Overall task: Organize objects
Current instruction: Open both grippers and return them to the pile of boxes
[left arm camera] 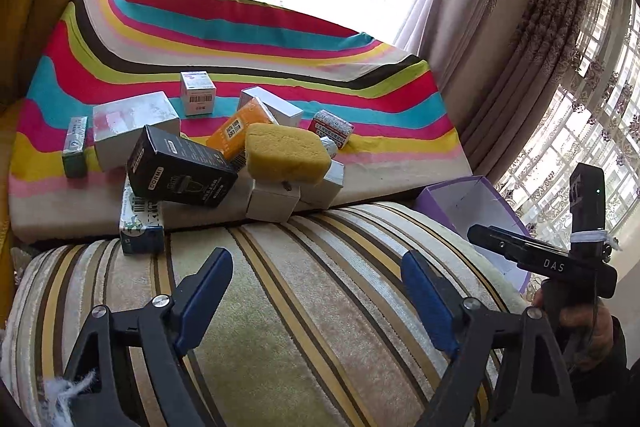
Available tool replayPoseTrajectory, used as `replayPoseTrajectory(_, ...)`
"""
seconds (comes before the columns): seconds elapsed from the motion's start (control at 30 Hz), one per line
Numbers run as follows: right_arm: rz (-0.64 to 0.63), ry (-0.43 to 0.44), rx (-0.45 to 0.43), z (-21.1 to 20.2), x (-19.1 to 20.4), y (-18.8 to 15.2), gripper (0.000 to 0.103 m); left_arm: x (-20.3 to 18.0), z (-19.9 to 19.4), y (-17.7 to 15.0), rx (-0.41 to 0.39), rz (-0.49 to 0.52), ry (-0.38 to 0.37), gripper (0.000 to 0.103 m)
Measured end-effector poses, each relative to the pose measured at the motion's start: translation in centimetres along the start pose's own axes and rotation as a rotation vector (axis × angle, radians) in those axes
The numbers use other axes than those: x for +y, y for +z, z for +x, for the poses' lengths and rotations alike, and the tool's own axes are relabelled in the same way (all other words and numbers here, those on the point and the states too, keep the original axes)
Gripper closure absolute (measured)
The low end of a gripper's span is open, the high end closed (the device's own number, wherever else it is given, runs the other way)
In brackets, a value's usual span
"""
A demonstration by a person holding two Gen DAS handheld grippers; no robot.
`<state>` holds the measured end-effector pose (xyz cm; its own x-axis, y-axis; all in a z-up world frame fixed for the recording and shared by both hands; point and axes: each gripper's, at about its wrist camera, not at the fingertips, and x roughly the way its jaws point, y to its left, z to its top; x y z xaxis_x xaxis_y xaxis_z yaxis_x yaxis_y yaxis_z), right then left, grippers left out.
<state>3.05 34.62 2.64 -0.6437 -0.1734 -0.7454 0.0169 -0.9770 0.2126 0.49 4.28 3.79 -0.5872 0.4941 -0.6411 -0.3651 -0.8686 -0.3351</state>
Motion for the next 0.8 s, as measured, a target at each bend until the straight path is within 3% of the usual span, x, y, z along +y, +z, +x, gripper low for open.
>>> replayPoseTrajectory(0.33, 0.004, 0.086, -0.033, 1.9, 4.9, 1.4, 0.013, 4.5, -1.3, 2.7, -0.04, 0.04, 0.118, 0.019)
replayPoseTrajectory(0.8, -0.054, 0.151, -0.035, 4.5, 11.3, 3.2, 0.007, 8.0, 2.4, 6.7, 0.06, 0.239, 0.164, 0.019)
